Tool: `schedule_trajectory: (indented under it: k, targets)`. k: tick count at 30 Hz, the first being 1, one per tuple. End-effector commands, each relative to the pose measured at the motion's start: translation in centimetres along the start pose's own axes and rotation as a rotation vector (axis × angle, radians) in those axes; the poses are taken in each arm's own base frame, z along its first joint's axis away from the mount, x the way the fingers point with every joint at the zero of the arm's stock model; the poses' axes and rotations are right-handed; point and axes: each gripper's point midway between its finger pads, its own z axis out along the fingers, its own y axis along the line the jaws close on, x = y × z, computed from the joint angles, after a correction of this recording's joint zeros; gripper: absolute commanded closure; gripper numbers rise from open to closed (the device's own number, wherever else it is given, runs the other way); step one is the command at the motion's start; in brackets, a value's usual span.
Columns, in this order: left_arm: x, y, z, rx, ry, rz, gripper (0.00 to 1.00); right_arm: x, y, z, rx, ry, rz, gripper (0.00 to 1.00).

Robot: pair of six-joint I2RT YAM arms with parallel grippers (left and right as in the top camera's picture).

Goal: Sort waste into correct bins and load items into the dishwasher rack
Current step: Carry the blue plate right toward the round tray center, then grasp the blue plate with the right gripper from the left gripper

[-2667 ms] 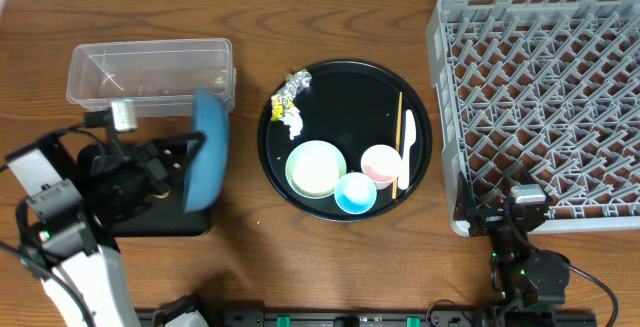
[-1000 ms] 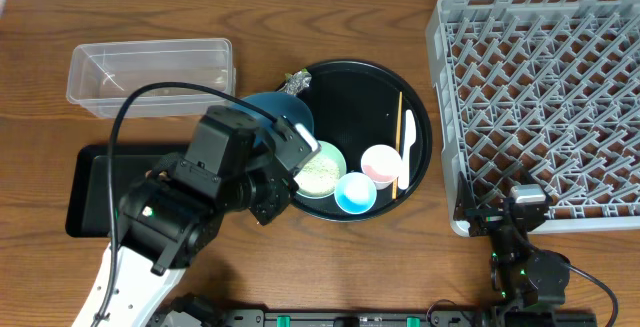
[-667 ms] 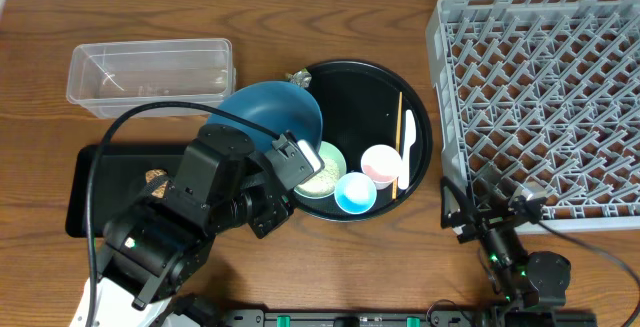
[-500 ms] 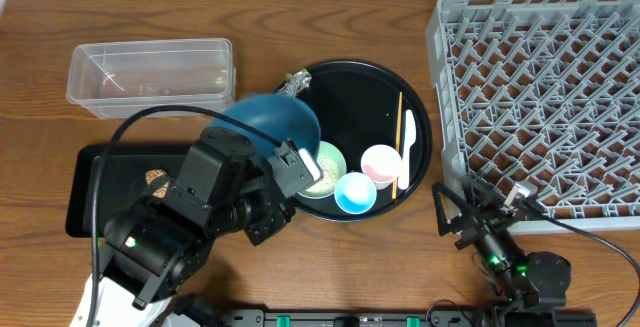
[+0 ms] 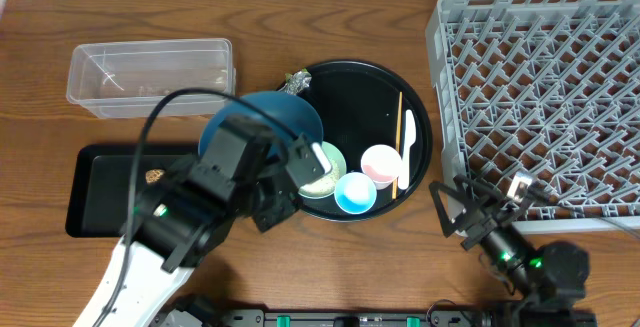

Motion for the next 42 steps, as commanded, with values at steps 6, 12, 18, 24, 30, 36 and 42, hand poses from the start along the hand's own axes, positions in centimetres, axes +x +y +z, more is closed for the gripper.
schedule_trajectory:
  k: [6, 12, 18, 24, 30, 36, 42]
  targets:
    - [0.2, 1.5, 1.9, -0.043, 0.063, 0.019, 0.94, -5.6, 2.8, 3.6, 0.120, 0.187, -0.068, 0.01]
    - [-0.7, 0.6, 1.4, 0.002, 0.006, 0.022, 0.95, -5.9, 5.2, 9.6, -0.065, 0.484, 0.086, 0.01]
    - [-1.2, 0.0, -0.4, -0.003, -0.057, 0.033, 0.94, -4.4, 5.1, 15.1, -0.071, 0.658, 0.123, 0.01]
    - [-1.7, -0.4, -2.1, -0.018, -0.119, 0.046, 0.94, -3.2, 5.4, 18.2, 0.029, 0.717, 0.070, 0.01]
    - [-2.0, -1.2, -1.8, 0.030, -0.127, 0.053, 0.94, 0.4, 6.6, 19.3, 0.091, 0.785, 0.013, 0.01]
    - [-2.3, -2.1, -1.7, 0.047, -0.126, 0.084, 0.94, 4.5, 4.8, 19.4, 0.214, 0.878, -0.017, 0.01]
    - [-2.2, -2.1, -1.3, 0.050, -0.114, 0.084, 0.94, 6.6, 4.9, 19.4, 0.216, 0.935, -0.025, 0.01]
